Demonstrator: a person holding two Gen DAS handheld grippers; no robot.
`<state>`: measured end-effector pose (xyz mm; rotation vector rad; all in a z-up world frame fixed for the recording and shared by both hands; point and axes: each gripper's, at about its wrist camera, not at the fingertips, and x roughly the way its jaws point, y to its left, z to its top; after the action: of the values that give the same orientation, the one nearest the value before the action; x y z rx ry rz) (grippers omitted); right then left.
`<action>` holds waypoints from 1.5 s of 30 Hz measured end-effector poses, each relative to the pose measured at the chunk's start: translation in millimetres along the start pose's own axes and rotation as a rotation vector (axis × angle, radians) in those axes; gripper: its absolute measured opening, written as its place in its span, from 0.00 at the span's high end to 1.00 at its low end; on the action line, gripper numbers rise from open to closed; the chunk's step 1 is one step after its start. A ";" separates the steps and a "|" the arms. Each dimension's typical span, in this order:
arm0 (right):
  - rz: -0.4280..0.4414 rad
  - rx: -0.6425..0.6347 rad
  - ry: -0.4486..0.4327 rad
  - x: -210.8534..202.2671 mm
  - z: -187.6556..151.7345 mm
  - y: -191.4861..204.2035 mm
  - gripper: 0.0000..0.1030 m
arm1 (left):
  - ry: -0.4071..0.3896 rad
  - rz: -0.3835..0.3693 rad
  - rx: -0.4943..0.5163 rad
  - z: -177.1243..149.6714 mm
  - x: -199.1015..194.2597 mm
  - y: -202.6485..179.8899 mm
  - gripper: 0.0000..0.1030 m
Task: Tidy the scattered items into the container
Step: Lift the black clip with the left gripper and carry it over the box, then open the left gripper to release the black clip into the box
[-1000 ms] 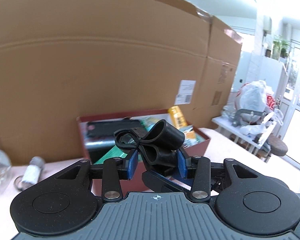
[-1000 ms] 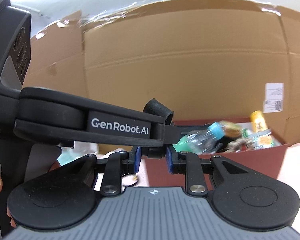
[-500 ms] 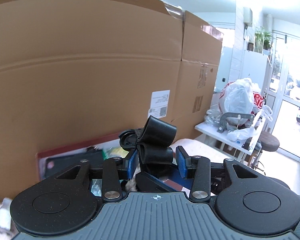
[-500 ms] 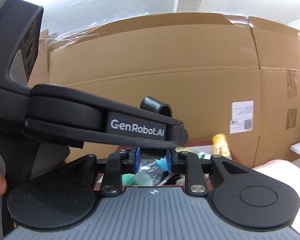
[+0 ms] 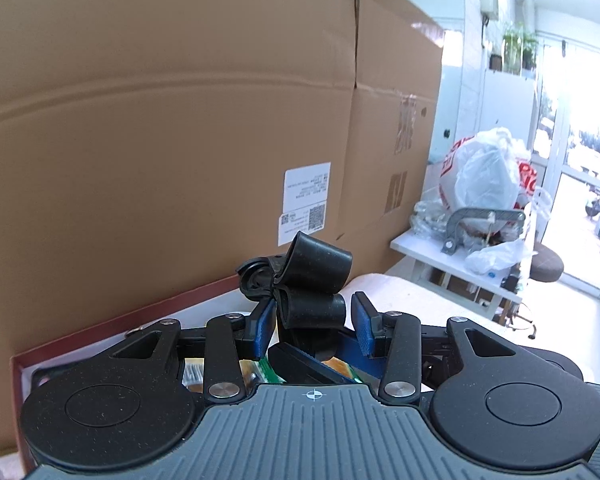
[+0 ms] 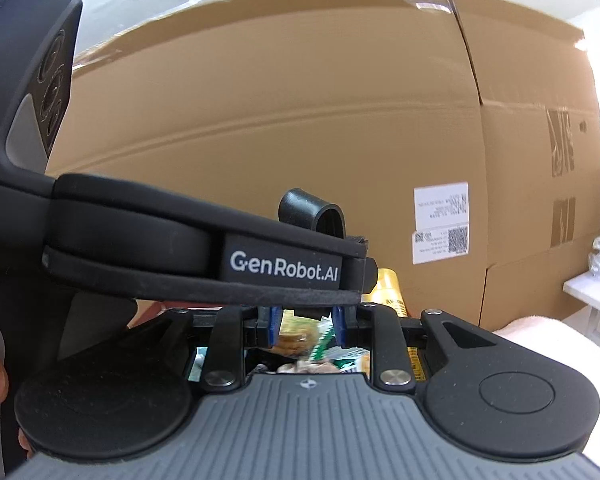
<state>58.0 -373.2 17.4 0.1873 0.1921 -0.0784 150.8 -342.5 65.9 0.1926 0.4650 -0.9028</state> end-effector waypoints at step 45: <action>-0.021 -0.014 0.059 -57.4 -25.1 48.4 0.00 | 0.014 0.087 -0.247 -81.3 -121.1 5.4 0.00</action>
<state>1.8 -317.6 13.1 0.1741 0.2536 -0.0920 66.1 -224.7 50.3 -0.0062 0.5720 -0.7522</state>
